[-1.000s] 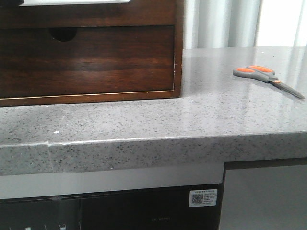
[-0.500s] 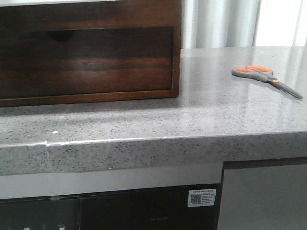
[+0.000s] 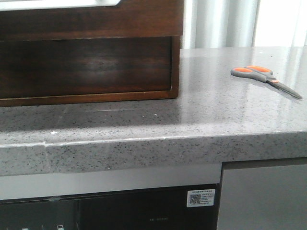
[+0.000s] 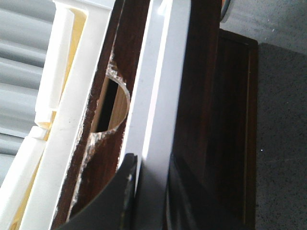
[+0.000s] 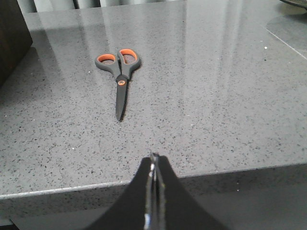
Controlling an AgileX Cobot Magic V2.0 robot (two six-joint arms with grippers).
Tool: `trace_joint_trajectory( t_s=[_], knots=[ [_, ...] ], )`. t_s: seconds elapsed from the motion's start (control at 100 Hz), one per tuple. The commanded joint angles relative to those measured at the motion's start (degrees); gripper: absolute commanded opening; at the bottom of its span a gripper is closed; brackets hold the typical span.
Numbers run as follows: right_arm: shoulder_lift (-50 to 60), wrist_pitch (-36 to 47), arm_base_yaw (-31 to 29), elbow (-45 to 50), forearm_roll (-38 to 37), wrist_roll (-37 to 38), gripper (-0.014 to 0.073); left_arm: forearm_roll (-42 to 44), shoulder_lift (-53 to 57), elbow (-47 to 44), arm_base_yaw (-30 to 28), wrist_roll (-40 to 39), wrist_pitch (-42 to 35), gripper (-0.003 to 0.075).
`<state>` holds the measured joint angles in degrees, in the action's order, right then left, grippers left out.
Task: Put scissors in drawer with both arms
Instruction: 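Pull the wooden drawer open with the left gripper, then move the right gripper over the orange-handled scissors and lower it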
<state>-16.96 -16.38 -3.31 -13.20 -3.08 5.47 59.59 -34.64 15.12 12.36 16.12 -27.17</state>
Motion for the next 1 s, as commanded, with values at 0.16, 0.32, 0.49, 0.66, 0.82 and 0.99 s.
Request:
trace_joint_trajectory(
  t_s=[0.16, 0.32, 0.49, 0.66, 0.82, 0.99],
  knots=[
    [-0.95, 4.11, -0.05, -1.48, -0.48, -0.42, -0.0066, -7.36, 1.02, 1.32, -0.20, -4.59, -1.91, 0.0185],
    [-0.95, 4.11, -0.05, -1.48, -0.48, -0.42, -0.0066, -7.36, 1.02, 1.32, -0.20, -4.59, -3.29, 0.0303],
    [-0.95, 4.11, -0.05, -1.48, -0.48, -0.42, -0.0066, -6.35, 1.02, 1.27, -0.20, -7.55, -5.40, 0.0306],
    [-0.95, 3.84, -0.05, -1.48, -0.48, -0.42, -0.0066, 6.79, 1.02, 1.18, -0.20, -16.83, -10.22, 0.0306],
    [-0.95, 3.20, -0.05, -1.48, -0.48, -0.42, -0.0066, 7.42, 1.02, 1.14, -0.20, -22.11, -11.85, 0.0304],
    [-0.95, 2.78, -0.05, -3.01, -0.48, -0.42, -0.0066, -0.34, 1.02, 1.14, -0.20, -22.65, -17.92, 0.0304]
  ],
)
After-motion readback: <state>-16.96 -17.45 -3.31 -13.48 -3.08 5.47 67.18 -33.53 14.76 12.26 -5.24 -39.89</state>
